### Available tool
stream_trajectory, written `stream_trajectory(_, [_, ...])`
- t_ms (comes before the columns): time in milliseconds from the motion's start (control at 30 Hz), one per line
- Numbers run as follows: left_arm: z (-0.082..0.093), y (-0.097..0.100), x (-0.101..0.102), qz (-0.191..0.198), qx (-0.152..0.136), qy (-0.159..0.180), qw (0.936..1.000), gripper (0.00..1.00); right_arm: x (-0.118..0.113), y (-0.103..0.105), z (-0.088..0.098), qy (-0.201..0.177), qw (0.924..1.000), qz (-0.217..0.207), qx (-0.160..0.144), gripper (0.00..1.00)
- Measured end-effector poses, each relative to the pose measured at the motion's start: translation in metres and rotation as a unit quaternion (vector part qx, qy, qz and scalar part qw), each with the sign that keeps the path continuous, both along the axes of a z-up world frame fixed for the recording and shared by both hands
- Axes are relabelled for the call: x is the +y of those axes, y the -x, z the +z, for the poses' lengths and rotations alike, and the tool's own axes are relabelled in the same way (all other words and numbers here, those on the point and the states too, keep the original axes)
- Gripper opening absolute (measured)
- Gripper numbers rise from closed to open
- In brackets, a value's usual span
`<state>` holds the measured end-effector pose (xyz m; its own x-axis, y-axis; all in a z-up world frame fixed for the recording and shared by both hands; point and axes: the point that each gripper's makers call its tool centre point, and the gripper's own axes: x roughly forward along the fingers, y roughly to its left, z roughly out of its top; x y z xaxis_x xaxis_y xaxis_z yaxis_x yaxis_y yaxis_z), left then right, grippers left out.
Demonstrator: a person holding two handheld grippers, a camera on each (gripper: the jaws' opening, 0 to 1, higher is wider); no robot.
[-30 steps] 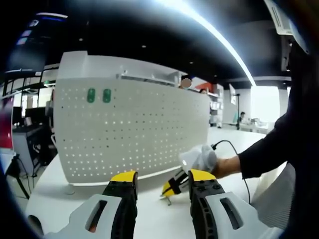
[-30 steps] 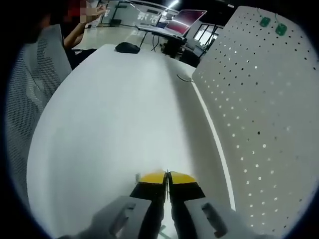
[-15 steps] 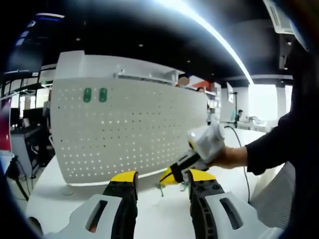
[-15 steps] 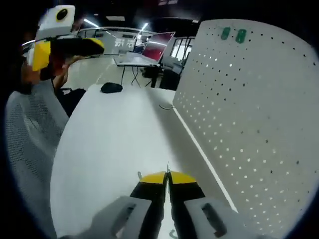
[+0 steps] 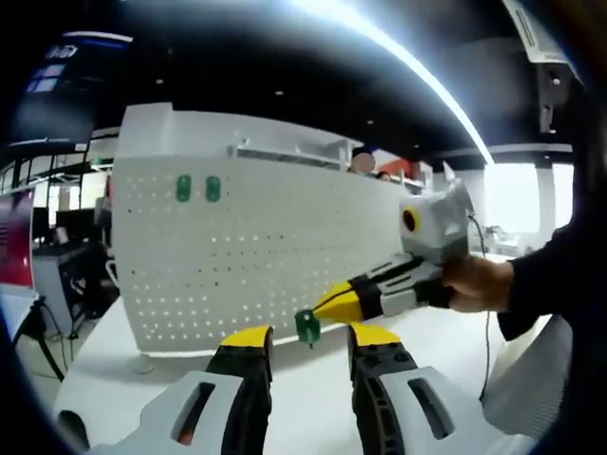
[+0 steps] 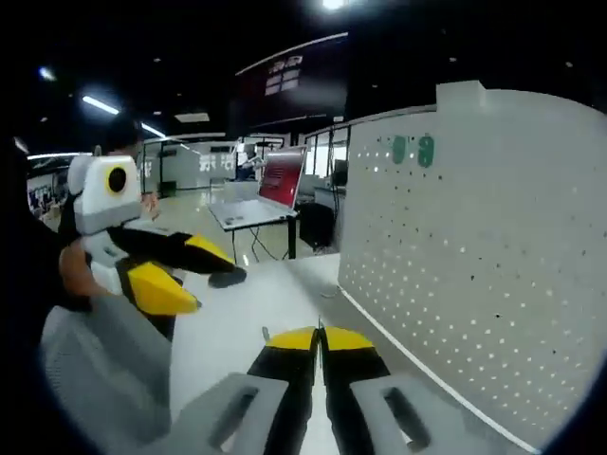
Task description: Insert the hook assembly into the mounting plate slot until the hook locks in place.
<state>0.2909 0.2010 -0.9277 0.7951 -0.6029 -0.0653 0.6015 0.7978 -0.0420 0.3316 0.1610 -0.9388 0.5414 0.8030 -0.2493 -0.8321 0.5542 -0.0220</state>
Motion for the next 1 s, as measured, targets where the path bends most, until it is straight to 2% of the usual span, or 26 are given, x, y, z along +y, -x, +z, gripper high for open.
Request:
stream_trajectory(100, [0.001,0.001,0.000,0.004,-0.008,-0.011,0.9999,0.29,0.007,0.009,0.011,-0.021,0.9997,0.005,0.007,0.00])
stream_trajectory(167, [0.005,0.002,0.002,0.011,-0.023,-0.023,0.9994,0.24,0.011,0.013,0.015,-0.029,0.9994,0.009,0.013,0.00])
stream_trajectory(300, [0.007,0.001,0.005,0.017,-0.028,-0.019,0.9993,0.21,0.020,0.025,0.025,-0.049,0.9985,0.019,0.017,0.00])
stream_trajectory(733, [0.013,0.003,0.008,0.023,-0.045,-0.022,0.9985,0.13,0.039,0.045,0.035,-0.057,0.9976,0.037,0.010,0.00])
stream_trajectory(1000, [0.014,0.005,0.006,0.015,-0.056,-0.031,0.9978,0.05,0.041,0.047,0.037,-0.063,0.9973,0.036,0.011,0.00])
